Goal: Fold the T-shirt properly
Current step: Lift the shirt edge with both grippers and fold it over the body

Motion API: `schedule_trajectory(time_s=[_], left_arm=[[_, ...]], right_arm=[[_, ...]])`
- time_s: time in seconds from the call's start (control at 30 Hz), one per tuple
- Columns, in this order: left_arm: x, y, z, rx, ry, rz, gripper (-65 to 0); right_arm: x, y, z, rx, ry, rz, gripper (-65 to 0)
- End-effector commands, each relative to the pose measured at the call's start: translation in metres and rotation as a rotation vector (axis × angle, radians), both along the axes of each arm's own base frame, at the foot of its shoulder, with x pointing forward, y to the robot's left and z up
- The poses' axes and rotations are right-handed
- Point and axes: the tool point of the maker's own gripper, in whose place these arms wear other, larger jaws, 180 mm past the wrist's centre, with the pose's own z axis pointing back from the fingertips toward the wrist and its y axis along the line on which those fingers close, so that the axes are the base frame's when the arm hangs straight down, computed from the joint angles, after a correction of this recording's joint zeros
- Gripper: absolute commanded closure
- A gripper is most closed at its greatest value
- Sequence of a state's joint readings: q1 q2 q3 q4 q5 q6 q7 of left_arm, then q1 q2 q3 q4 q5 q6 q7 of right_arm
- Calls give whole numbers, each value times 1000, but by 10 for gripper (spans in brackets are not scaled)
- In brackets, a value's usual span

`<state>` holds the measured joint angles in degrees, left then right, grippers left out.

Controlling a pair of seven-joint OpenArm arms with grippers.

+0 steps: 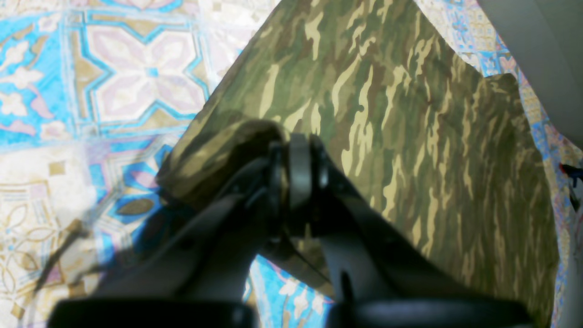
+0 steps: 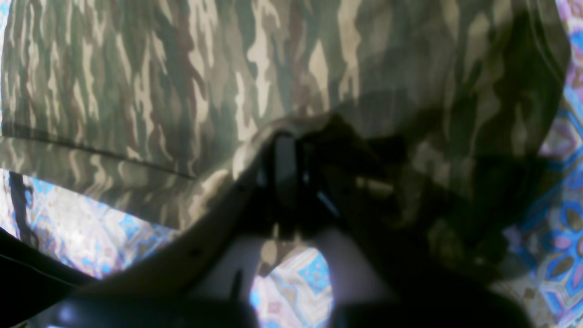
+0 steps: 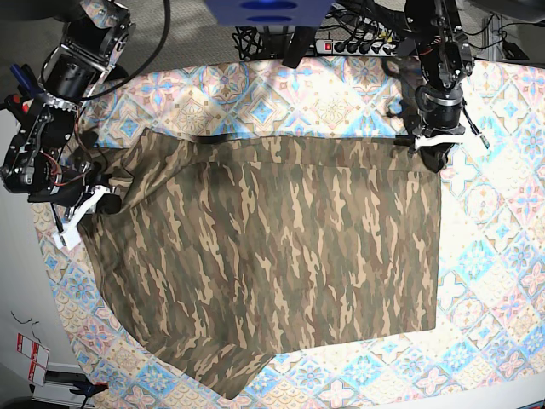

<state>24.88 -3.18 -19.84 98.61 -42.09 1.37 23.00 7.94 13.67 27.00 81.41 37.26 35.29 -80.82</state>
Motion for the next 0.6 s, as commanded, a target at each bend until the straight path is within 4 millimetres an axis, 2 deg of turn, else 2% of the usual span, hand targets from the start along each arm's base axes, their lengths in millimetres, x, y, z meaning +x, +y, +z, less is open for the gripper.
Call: schedule_trajectory(time_s=[0.0,0.13,0.27,0.43,0.57], left_arm=[[4,5,9,19,-27,11,0],[4,7,8,19,-22,22,0],[12,6,12,18,-40,22,0],[14,7,1,4,-20,31,0],[17,8,-4,-3,-14,35,0]], right_arm=[[17,-4,19,-12,-64,5,0],[25,3,24,-17,-78,31,0],[29,12,24,-17,-92,57,0],[31,13,20,-1,-90,52,0],[41,18,20,23,-107,52,0]])
